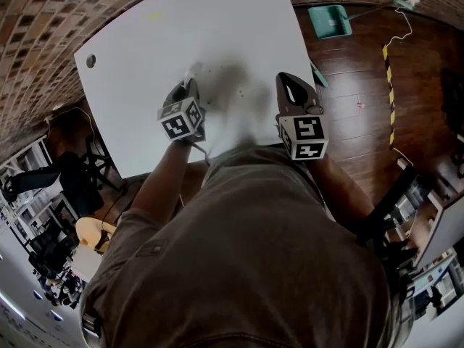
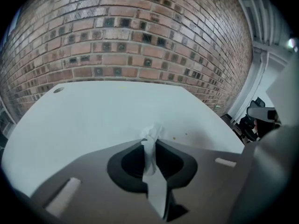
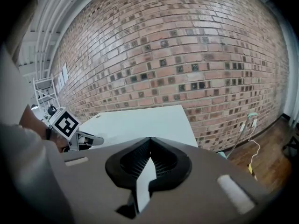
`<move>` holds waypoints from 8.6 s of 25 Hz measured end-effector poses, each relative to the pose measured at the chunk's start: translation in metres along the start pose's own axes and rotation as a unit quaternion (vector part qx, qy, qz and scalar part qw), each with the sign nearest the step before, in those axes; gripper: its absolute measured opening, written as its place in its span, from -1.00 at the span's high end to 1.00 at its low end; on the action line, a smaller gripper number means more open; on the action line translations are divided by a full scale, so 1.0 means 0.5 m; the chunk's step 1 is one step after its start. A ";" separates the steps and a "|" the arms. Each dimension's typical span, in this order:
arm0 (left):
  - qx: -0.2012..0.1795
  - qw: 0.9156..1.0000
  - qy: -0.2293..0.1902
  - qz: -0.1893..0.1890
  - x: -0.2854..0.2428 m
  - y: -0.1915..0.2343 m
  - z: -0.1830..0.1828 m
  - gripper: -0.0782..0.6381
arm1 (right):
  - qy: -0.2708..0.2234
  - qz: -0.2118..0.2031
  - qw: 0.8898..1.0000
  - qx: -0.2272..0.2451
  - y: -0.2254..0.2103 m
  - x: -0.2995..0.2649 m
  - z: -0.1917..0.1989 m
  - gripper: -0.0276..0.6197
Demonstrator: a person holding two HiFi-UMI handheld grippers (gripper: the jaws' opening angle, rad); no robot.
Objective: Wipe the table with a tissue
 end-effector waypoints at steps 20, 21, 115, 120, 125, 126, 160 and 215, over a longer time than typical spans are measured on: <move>-0.028 1.000 0.010 0.012 -0.005 -0.080 -0.006 0.68 | -0.008 0.005 1.000 -0.017 -0.056 0.024 0.001 0.87; -0.029 0.999 0.010 0.012 -0.005 -0.083 -0.007 0.68 | -0.008 0.005 1.000 -0.018 -0.059 0.025 0.001 0.87; 0.033 0.999 0.001 0.002 0.102 0.024 0.143 0.68 | 0.002 -0.031 0.999 0.043 0.100 0.056 0.020 0.87; 0.036 0.999 -0.002 -0.008 0.104 0.015 0.149 0.68 | 0.003 -0.032 0.999 0.033 0.082 0.059 0.031 0.87; 0.026 1.000 -0.005 -0.010 0.104 -0.015 0.143 0.68 | 0.003 -0.033 0.999 0.029 0.064 0.068 0.036 0.87; 0.025 1.000 -0.005 -0.009 0.103 -0.021 0.141 0.68 | 0.003 -0.033 0.999 0.028 0.061 0.068 0.037 0.87; -0.048 0.998 -0.008 0.033 0.081 -0.175 0.122 0.68 | -0.008 -0.017 1.000 0.006 -0.024 0.115 0.055 0.87; -0.030 0.999 -0.016 0.033 0.120 -0.221 0.168 0.68 | 0.006 -0.077 0.996 0.049 -0.021 0.126 0.053 0.87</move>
Point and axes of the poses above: the fingertips, and each gripper's own axes: x backward along the fingers, y to its left, z out of its underside, the point moved 1 cm from there along x, backward along the fingers, and after that the axes turned 11 degrees about -z, right-handed, at the moved point
